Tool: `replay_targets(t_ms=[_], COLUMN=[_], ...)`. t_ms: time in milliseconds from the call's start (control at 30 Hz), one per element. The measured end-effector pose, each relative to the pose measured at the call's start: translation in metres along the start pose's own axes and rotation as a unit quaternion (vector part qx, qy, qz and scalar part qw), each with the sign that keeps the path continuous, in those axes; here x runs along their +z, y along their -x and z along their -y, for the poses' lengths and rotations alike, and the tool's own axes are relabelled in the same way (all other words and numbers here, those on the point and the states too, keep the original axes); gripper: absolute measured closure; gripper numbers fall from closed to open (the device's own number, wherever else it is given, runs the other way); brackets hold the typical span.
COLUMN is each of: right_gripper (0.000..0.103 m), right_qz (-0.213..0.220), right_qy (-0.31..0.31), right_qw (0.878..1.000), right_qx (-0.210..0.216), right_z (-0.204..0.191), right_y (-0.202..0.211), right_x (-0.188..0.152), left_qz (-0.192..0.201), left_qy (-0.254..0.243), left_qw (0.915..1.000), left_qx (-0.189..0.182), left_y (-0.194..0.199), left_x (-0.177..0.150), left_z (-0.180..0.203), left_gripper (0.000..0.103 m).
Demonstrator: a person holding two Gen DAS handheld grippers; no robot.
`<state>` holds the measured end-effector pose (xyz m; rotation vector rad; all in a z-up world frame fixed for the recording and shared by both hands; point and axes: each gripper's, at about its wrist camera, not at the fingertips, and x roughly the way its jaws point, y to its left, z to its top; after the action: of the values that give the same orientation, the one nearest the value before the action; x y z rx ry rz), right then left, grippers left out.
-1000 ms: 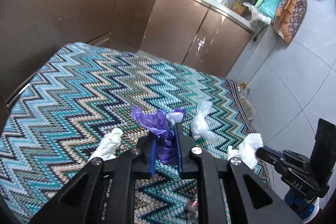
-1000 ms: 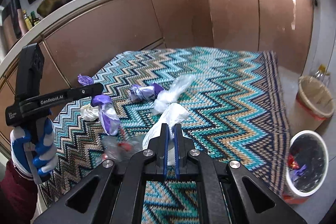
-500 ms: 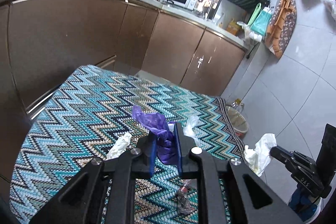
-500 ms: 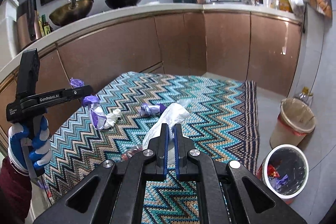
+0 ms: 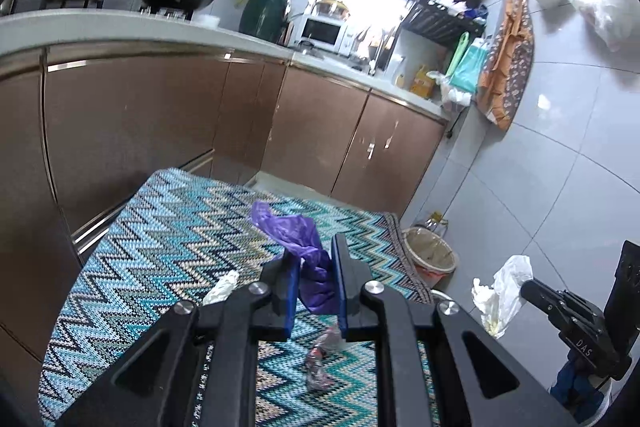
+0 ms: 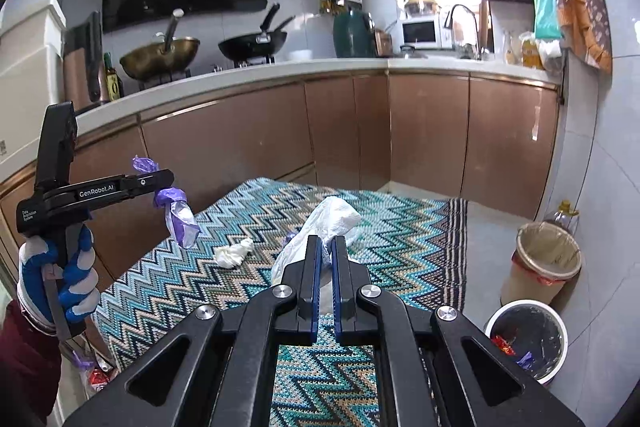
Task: Collect trash
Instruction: 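Carry the purple wrapper and white tissue to the white bin and release both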
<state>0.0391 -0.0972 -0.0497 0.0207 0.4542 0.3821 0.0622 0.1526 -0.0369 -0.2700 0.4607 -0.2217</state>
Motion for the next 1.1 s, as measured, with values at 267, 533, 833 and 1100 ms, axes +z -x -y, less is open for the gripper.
replay_targets(t_ms=[267,533,833,1100], right_gripper=[0.098,0.098,0.098,0.098], right_qz=[0.044,0.085,0.104,0.103], right_qy=[-0.006,-0.01,-0.036,-0.068], right_qw=[0.999,0.996,0.992,0.984], right_qx=[-0.01,-0.031,-0.066,-0.128], right_z=[0.009,0.021,0.057,0.115], right_y=[0.052,0.093,0.116,0.117], right_x=[0.0,0.002,-0.006,-0.014], left_qz=[0.035,0.049,0.029,-0.02], left_qy=[-0.034,-0.058,-0.105,-0.156], left_qw=[0.9988,0.9966,0.9907,0.98], left_qx=[-0.01,-0.032,-0.082,-0.122], left_y=[0.037,0.054,0.024,-0.052], left_x=[0.006,0.011,0.016,0.011], left_z=[0.044,0.086,0.164,0.251], left_gripper=[0.089,0.089,0.089,0.089])
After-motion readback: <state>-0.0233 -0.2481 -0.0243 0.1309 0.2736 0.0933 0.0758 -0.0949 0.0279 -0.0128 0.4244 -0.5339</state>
